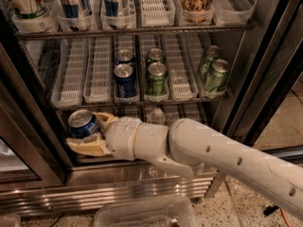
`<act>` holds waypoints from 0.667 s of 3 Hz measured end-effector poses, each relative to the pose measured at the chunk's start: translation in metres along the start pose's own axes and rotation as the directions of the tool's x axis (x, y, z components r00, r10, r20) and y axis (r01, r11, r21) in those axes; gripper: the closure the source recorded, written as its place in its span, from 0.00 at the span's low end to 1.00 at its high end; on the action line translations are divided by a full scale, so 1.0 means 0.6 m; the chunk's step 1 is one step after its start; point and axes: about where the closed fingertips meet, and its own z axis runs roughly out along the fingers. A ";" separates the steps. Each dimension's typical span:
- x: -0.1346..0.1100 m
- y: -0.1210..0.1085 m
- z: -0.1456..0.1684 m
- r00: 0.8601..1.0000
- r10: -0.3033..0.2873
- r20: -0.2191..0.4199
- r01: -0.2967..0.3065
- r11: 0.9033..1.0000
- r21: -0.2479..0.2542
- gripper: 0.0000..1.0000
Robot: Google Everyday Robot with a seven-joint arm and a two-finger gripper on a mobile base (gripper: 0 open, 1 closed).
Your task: Pick pepsi can from middle shelf of fridge
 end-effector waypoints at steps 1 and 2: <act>0.008 0.072 -0.047 0.998 0.064 -0.017 -0.063 0.997 0.039 1.00; 0.008 0.064 -0.070 0.998 0.064 -0.016 -0.062 0.995 0.074 1.00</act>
Offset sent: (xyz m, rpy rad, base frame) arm -0.0919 -0.0476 -0.0088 0.0416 0.1057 -0.1117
